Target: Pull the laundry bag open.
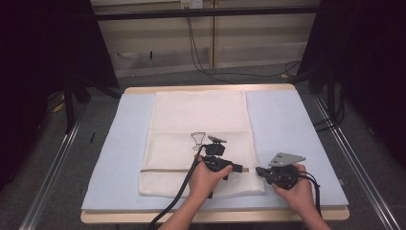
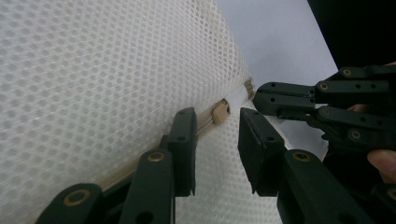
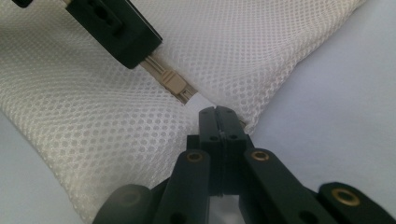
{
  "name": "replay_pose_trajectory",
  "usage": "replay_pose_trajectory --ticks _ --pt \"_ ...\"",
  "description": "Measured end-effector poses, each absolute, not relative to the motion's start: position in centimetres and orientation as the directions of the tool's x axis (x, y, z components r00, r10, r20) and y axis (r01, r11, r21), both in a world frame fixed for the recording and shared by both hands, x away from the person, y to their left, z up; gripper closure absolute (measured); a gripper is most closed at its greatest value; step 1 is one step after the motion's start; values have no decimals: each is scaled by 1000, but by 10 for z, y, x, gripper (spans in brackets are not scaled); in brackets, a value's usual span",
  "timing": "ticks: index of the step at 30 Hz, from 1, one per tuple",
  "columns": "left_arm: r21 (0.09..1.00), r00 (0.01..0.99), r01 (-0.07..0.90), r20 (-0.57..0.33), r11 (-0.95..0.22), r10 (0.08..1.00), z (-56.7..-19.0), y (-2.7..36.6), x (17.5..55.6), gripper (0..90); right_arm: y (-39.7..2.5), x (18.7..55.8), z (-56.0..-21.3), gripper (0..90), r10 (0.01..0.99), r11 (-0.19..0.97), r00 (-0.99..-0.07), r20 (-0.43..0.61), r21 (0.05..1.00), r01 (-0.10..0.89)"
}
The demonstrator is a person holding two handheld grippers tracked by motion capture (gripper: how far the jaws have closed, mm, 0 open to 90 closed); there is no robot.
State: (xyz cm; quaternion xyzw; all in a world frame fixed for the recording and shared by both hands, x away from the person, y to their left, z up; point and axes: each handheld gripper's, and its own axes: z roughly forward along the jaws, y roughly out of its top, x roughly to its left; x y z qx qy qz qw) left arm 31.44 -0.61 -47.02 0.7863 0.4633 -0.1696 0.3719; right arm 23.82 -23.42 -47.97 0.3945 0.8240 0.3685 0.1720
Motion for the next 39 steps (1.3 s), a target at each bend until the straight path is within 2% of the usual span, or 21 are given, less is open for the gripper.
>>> replay_pose_trajectory --ticks 13,15,18,21,32,39 --pt "406 463 882 -652 -239 601 -482 -25 315 762 -233 239 -481 900 775 415 -632 18 740 529" --pt "407 465 881 -653 -240 598 -483 -27 315 790 -233 239 -480 900 779 403 -626 31 739 539" --pt "415 469 878 -639 -240 610 -485 -28 315 842 -234 242 -475 900 790 408 -613 -1 746 526" --pt "398 456 886 -656 -237 602 -485 -29 316 860 -234 246 -473 900 793 385 -609 19 759 525" --pt "341 398 915 -690 -214 604 -483 -25 319 873 -231 254 -481 900 775 433 -632 0 729 530" --pt "343 397 915 -686 -211 609 -479 -15 320 873 -231 254 -481 900 775 439 -632 -1 721 536"
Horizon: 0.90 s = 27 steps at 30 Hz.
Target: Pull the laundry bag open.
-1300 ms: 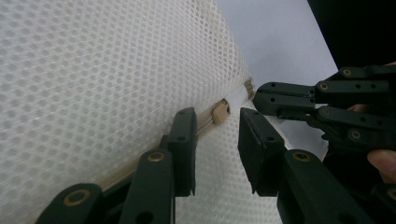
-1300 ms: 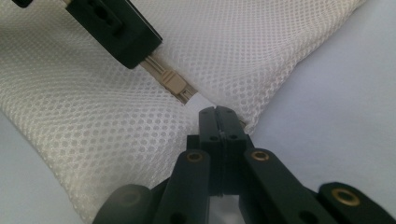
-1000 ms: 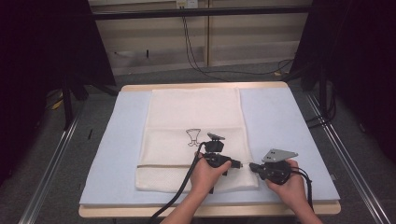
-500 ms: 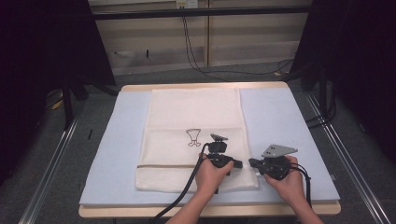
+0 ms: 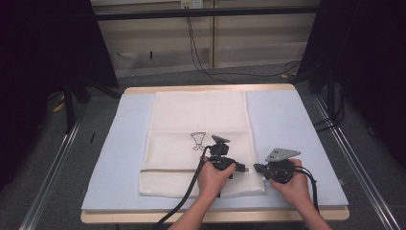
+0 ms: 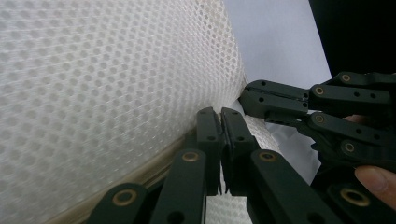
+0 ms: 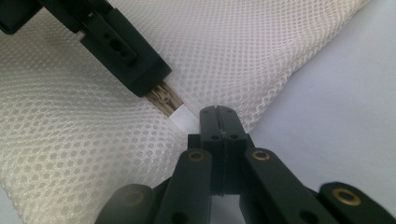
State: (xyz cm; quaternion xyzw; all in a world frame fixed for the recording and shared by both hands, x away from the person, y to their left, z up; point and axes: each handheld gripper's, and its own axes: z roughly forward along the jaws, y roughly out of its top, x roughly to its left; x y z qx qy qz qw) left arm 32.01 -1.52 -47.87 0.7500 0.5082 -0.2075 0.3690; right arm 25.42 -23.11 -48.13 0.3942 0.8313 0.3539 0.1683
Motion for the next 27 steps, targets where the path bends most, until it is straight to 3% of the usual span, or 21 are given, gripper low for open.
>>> replay_pose_trajectory --ticks 27 --pt "321 378 924 -691 -207 616 -473 16 325 873 -231 256 -480 900 756 464 -655 -5 709 531"
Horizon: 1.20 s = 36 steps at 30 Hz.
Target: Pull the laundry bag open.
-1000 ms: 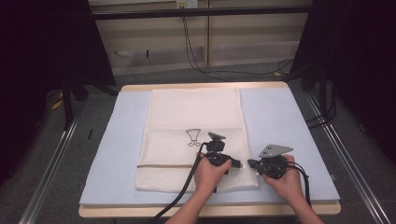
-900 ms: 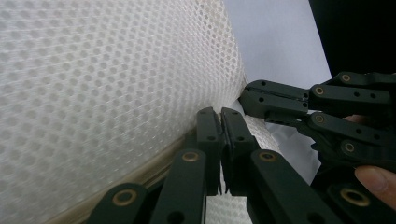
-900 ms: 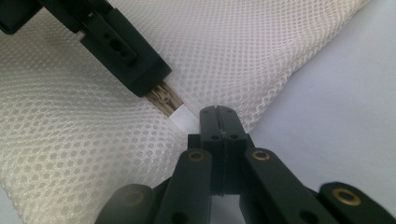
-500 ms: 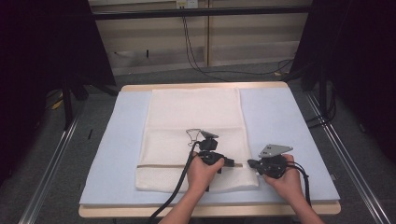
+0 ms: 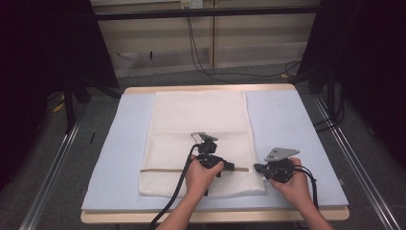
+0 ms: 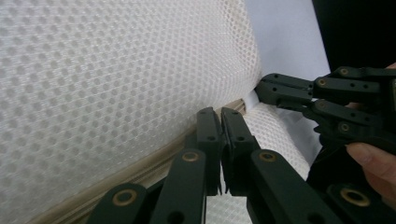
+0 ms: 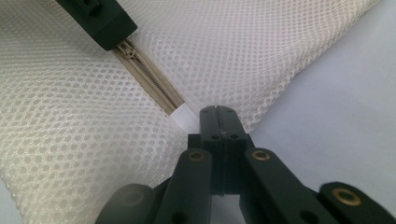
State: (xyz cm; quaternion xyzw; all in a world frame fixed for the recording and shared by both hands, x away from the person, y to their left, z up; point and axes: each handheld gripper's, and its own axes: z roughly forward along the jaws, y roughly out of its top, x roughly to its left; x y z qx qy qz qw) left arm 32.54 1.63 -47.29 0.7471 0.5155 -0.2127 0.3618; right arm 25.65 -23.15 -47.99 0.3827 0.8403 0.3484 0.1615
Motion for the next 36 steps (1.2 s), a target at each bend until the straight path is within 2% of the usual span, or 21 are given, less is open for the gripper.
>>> replay_pose_trajectory --ticks 15,32,36 --pt "295 349 936 -721 -190 599 -478 27 326 873 -233 260 -479 900 743 473 -670 6 703 531" --pt "311 378 925 -699 -219 607 -475 36 325 873 -231 259 -479 900 757 464 -654 6 699 544" --pt "295 361 932 -708 -209 607 -474 38 326 873 -232 259 -479 900 753 463 -658 5 706 536"
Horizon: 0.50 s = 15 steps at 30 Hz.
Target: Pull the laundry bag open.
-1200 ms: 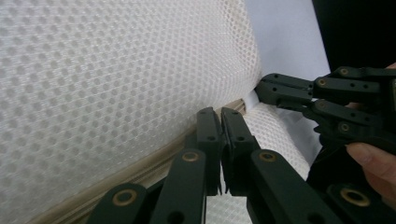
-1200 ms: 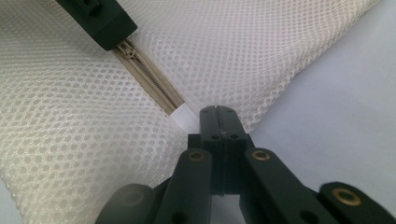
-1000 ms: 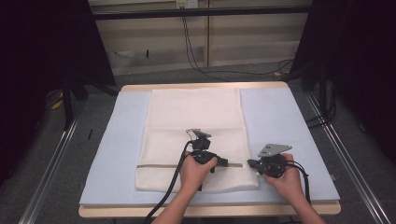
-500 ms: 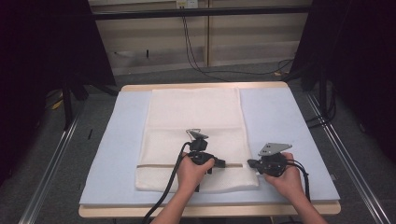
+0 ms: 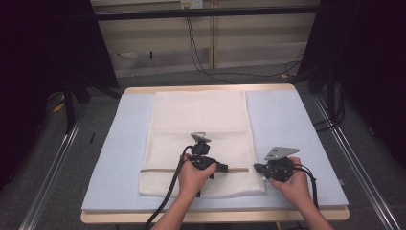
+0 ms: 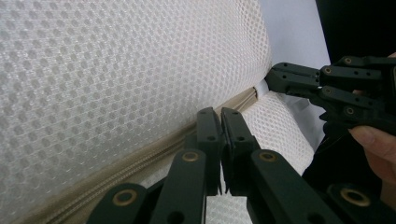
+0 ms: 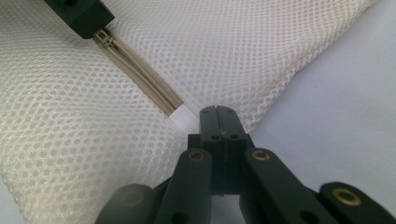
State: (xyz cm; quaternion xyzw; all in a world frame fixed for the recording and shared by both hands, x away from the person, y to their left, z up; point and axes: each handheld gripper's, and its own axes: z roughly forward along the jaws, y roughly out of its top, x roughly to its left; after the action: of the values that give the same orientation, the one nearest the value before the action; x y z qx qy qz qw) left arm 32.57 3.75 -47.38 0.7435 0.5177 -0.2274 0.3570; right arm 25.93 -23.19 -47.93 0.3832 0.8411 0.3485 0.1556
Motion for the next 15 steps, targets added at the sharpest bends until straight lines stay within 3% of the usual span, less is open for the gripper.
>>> replay_pose_trajectory --ticks 15 --pt "270 326 945 -718 -186 614 -471 53 328 873 -232 259 -479 900 755 467 -656 4 699 542"
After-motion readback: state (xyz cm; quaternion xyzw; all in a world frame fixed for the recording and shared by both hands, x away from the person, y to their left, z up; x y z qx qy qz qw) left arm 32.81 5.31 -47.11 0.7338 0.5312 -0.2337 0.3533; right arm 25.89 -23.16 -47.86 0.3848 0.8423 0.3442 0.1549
